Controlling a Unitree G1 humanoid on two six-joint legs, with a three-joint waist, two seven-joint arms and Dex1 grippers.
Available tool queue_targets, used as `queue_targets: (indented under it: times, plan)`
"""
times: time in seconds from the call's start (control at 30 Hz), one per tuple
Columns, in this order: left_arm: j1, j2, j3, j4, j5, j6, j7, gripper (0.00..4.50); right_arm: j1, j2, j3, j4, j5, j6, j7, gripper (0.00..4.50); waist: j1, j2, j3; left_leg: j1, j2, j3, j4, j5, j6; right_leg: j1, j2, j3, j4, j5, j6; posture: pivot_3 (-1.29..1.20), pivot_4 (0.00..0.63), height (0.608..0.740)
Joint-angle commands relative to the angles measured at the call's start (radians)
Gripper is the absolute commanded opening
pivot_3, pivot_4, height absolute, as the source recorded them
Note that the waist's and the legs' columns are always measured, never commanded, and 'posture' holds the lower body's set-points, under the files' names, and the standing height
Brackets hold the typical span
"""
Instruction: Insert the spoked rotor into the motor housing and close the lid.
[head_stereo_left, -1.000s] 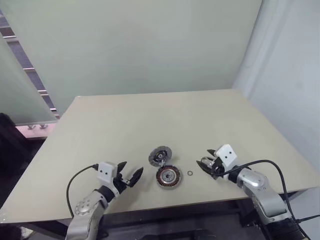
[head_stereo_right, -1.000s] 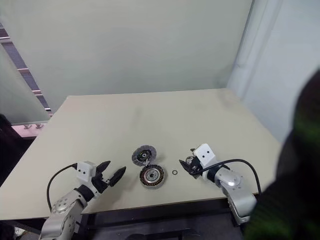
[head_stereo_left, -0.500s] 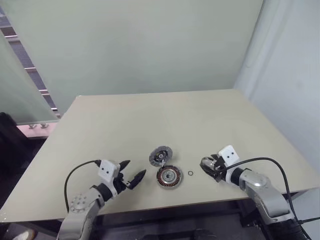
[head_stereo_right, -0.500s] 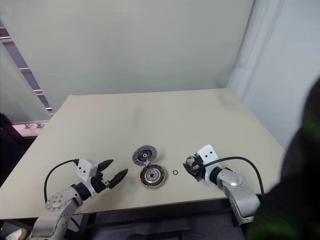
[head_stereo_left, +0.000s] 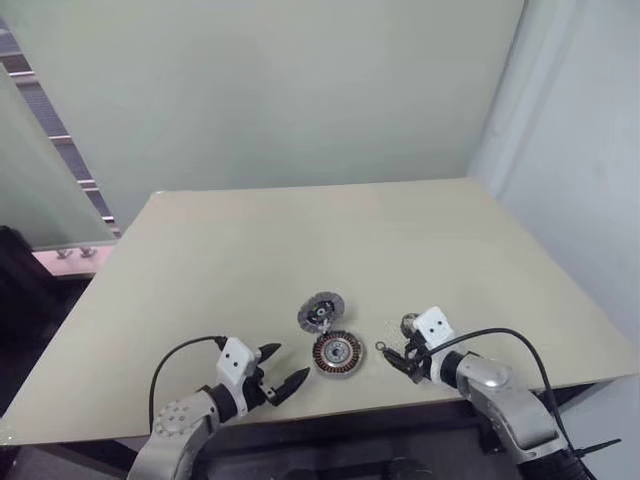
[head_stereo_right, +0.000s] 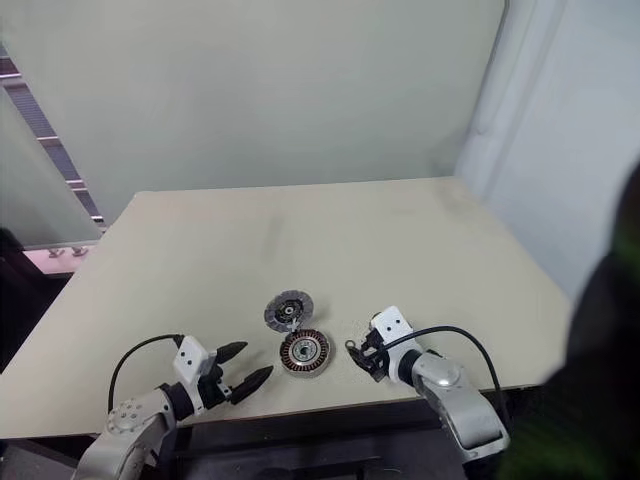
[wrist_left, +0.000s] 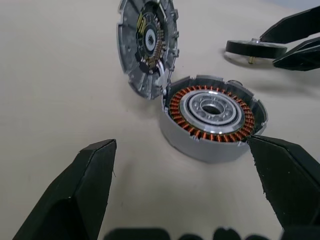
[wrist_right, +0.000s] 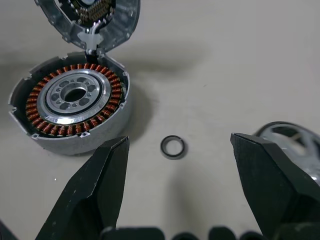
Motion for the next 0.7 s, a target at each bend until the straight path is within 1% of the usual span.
queue_targets:
  times: [0.03,0.47,0.7]
  plan:
    - [-0.001,0.006,0.003,-0.028,0.006,-0.022,-0.006,4.5,-0.032,0.022,0.013,0.029,-0.024,-0.039,-0.016,3.54,0.0,0.0,0.0,0.0,0.0,0.0,0.0,0.0,0.0,0.0,0.0,0.0,0.0,0.0,0.0,0.0,0.0,0.74]
    - [0.006,0.008,0.001,-0.034,0.011,-0.026,-0.002,4.5,-0.101,0.101,0.027,0.214,-0.067,-0.118,-0.04,3.54,0.0,0.0,0.0,0.0,0.0,0.0,0.0,0.0,0.0,-0.001,0.0,0.0,0.0,0.0,0.0,0.0,0.0,0.74]
    - [0.007,0.005,0.0,-0.04,0.02,-0.025,0.001,4.5,-0.108,0.112,0.032,0.266,-0.087,-0.124,-0.038,3.54,0.0,0.001,0.0,0.0,0.0,-0.001,0.0,0.0,0.0,-0.001,0.0,0.0,0.0,0.0,0.0,0.0,0.0,0.74]
